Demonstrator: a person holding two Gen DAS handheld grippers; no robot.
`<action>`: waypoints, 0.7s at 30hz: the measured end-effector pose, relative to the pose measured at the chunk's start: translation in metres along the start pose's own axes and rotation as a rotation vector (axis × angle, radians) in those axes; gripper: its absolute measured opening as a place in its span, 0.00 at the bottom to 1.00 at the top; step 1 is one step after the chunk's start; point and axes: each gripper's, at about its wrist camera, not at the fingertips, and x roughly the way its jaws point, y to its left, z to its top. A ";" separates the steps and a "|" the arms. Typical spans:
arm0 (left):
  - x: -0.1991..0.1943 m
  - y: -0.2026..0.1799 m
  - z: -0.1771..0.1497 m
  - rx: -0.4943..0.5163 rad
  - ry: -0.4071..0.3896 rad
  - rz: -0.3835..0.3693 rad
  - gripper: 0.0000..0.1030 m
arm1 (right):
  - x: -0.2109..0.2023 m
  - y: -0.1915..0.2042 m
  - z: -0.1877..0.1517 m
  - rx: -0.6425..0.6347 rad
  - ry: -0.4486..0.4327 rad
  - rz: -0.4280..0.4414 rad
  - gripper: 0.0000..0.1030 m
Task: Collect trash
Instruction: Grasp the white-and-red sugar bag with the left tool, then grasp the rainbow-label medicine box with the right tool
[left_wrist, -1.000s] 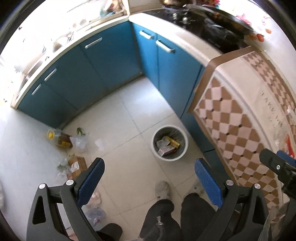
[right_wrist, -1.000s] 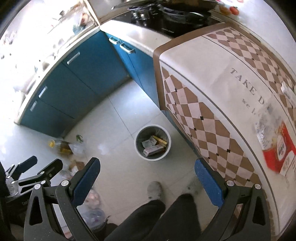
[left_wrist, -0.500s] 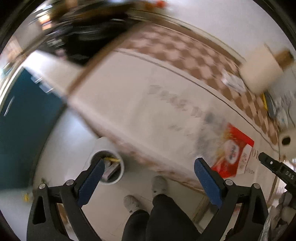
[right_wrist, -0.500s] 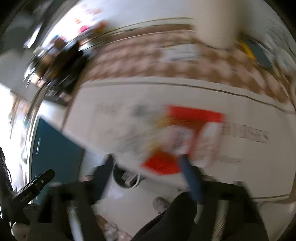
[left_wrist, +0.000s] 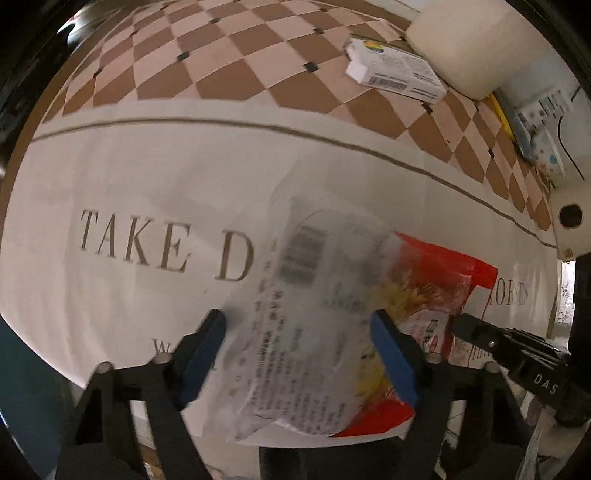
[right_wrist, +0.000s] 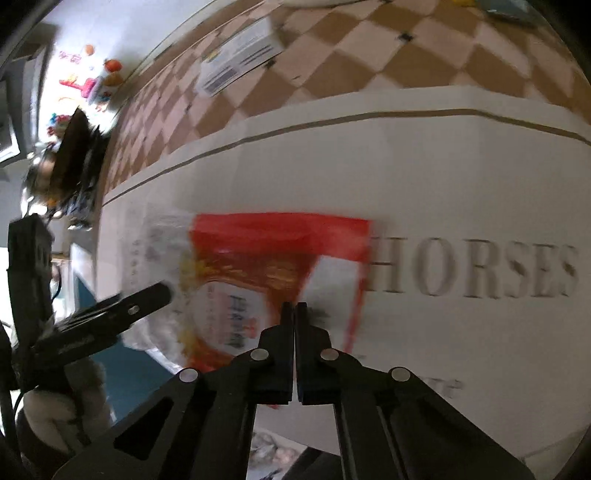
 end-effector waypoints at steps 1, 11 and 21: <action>-0.002 -0.003 0.001 -0.003 -0.004 0.003 0.46 | 0.004 0.001 0.002 -0.008 0.004 0.009 0.00; -0.066 0.014 -0.010 -0.171 -0.164 0.147 0.08 | 0.005 0.018 0.034 -0.057 0.080 0.011 0.02; -0.128 0.055 0.004 -0.411 -0.421 0.476 0.08 | -0.015 0.094 0.136 -0.471 0.024 -0.294 0.79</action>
